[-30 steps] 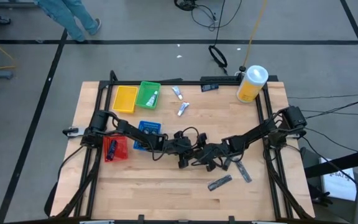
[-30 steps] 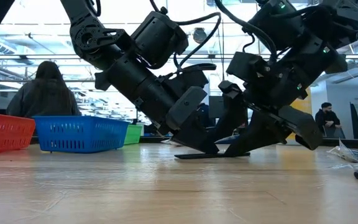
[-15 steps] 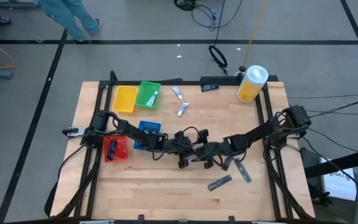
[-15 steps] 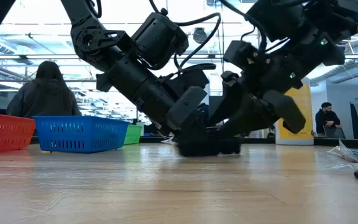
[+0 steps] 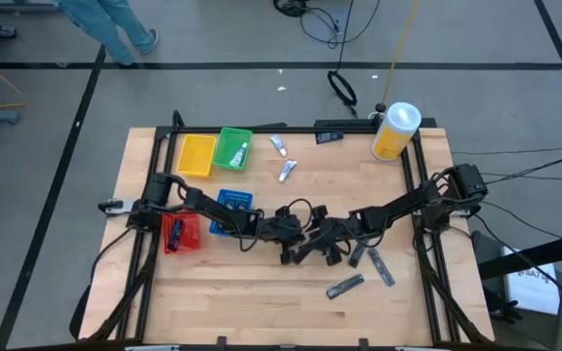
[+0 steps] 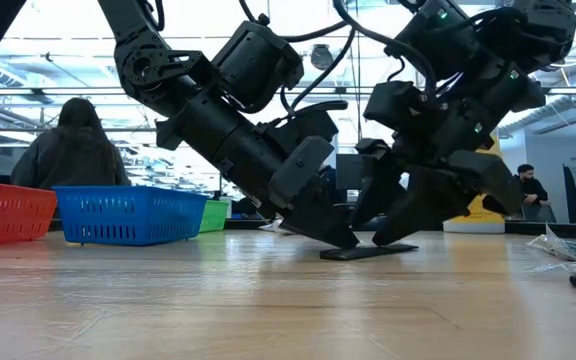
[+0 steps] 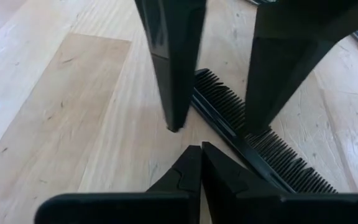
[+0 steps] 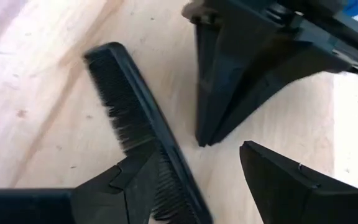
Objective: Pick & Place Travel size toiletries
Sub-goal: Put the black comb into the yellow bin
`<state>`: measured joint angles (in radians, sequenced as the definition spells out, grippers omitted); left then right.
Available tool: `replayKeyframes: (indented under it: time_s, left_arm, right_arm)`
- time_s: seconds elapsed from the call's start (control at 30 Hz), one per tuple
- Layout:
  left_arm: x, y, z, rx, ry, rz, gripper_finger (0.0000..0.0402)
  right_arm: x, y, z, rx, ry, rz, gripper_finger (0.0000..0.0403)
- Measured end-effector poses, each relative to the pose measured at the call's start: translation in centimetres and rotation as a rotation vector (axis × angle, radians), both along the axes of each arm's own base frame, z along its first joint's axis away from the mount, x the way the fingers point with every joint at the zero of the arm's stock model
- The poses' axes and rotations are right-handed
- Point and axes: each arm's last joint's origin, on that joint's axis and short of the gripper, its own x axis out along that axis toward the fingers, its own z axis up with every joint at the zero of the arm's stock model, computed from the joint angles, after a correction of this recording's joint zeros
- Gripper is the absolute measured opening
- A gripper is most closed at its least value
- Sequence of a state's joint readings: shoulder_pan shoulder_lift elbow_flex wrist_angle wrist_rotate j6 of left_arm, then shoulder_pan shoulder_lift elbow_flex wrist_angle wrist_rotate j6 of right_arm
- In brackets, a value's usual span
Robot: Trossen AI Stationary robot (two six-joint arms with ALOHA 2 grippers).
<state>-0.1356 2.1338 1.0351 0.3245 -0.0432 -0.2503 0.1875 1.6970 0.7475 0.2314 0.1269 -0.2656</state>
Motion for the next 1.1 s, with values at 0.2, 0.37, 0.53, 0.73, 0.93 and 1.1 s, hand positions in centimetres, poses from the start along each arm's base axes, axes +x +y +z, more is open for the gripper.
replayKeyframes:
  time_s: [0.2,0.37,0.53,0.73,0.93,1.1]
  left_arm:
    - [-0.5,-0.2,1.9,0.049,0.018,-0.025,0.0004]
    - [-1.3,-1.7,4.3,0.061,0.0,-0.109,0.0007]
    - [-0.7,-4.3,4.9,-0.056,-0.136,-0.33,0.0006]
    - [-0.4,-4.2,2.5,0.005,-0.107,-0.228,0.0002]
    - [-0.4,-1.7,2.3,0.045,-0.022,-0.038,0.0011]
    - [-0.4,-0.5,2.4,0.066,-0.011,0.068,0.0002]
  right_arm:
    - [-0.2,0.0,0.9,0.057,-0.02,-0.053,0.0214]
    - [-0.7,-0.1,1.5,0.159,0.021,-0.095,0.0209]
    - [-1.4,-1.0,0.7,0.273,0.075,-0.119,0.0202]
    - [-2.6,-1.8,-0.7,0.372,0.084,-0.162,0.0201]
    - [-3.3,-1.1,-1.2,0.501,0.065,-0.2,0.0201]
    - [-3.5,-0.1,-1.2,0.585,0.059,-0.231,0.0201]
